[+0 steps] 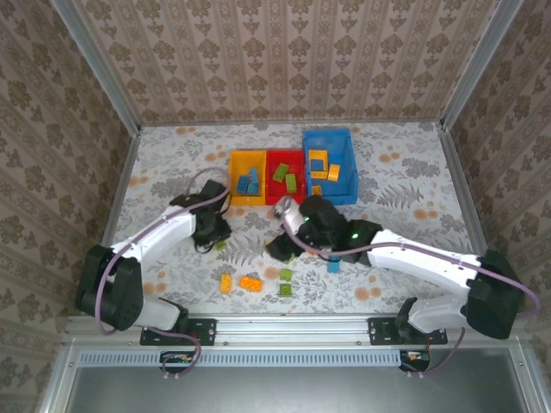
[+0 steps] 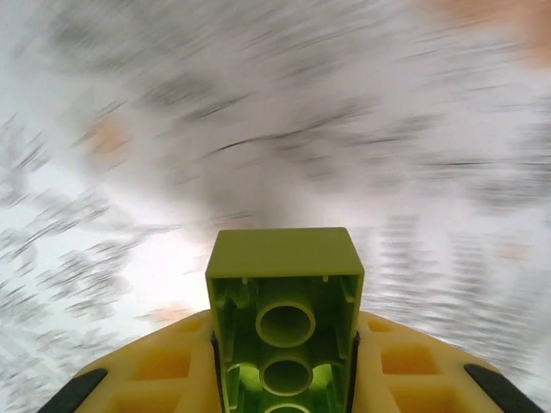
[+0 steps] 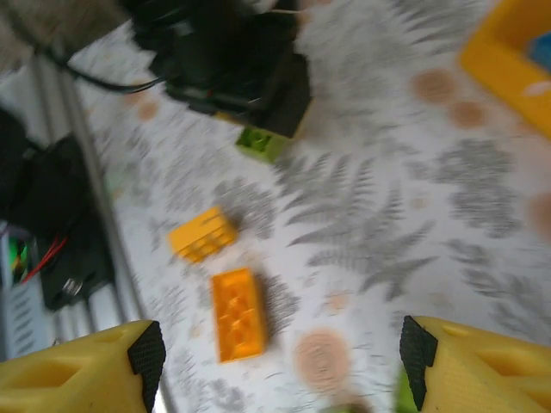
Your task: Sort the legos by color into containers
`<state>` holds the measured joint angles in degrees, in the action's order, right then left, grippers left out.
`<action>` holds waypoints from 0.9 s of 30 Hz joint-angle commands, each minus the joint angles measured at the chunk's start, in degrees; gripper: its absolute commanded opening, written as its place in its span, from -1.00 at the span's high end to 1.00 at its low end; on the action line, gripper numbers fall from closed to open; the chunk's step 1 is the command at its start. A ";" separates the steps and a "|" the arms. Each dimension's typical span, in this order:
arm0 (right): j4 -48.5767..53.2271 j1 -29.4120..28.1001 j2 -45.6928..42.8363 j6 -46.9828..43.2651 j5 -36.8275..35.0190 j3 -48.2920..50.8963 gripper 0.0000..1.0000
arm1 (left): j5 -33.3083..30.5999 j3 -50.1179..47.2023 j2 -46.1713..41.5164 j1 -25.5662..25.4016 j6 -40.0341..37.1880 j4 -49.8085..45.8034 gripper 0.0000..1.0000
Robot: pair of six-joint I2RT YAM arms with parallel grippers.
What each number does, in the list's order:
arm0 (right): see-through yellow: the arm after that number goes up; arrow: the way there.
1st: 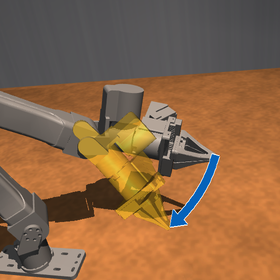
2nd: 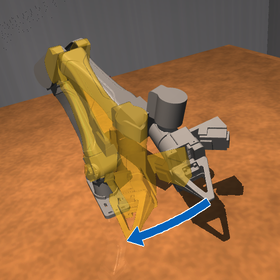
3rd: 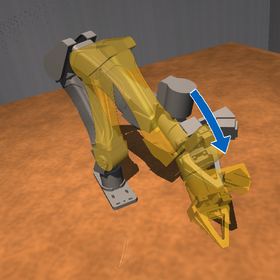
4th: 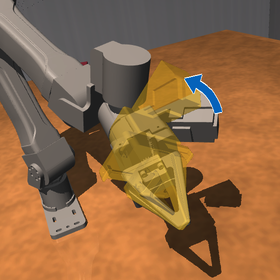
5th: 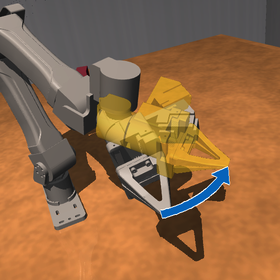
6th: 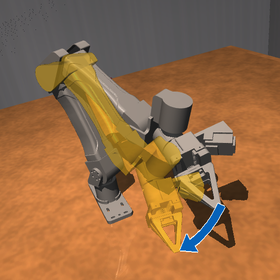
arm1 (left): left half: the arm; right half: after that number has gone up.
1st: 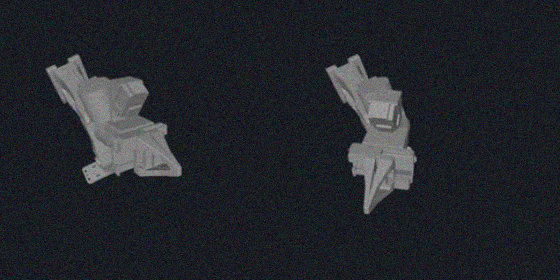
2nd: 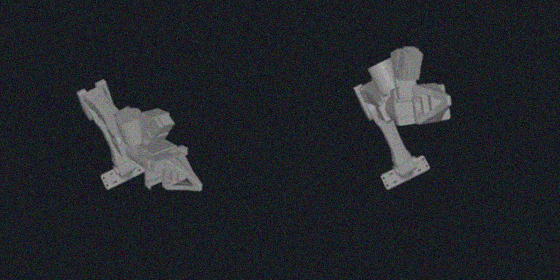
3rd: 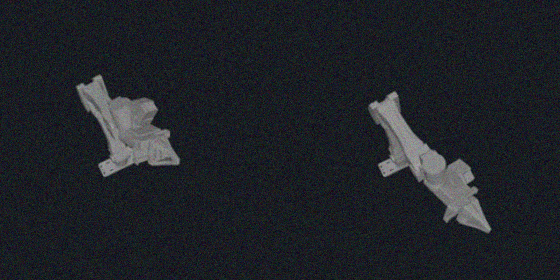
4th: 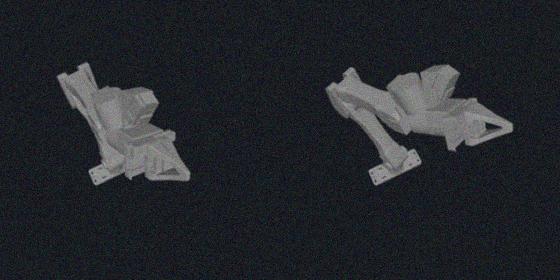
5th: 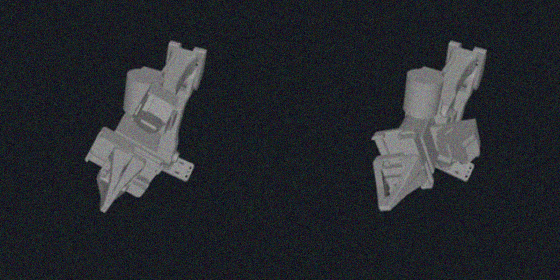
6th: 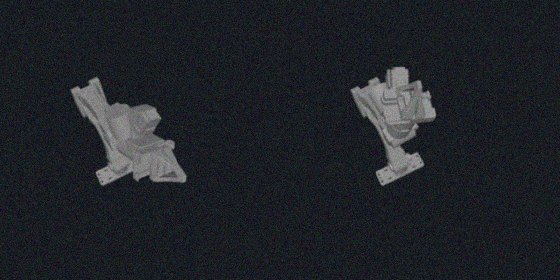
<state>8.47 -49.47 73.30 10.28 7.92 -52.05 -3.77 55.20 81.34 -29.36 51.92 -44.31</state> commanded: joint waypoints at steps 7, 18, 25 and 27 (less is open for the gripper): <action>0.04 16.24 -9.84 10.84 -7.24 0.73 -0.51 | -3.37 35.73 20.68 -10.97 -14.18 -7.08 0.52; 2.14 20.25 -11.71 12.37 -7.04 0.13 -0.51 | -0.98 65.90 46.54 -10.28 -19.36 -16.57 0.54; 3.65 21.39 -13.96 12.36 -7.09 1.46 -0.52 | -0.23 70.13 52.22 -9.39 -19.15 -17.82 0.46; 4.00 21.60 -14.31 12.36 -6.98 1.73 -0.52 | 0.28 70.21 52.67 -9.31 -19.14 -17.69 0.36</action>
<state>10.74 -28.34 60.29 21.52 1.69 -50.76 -4.34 123.22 133.32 -39.13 34.15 -59.44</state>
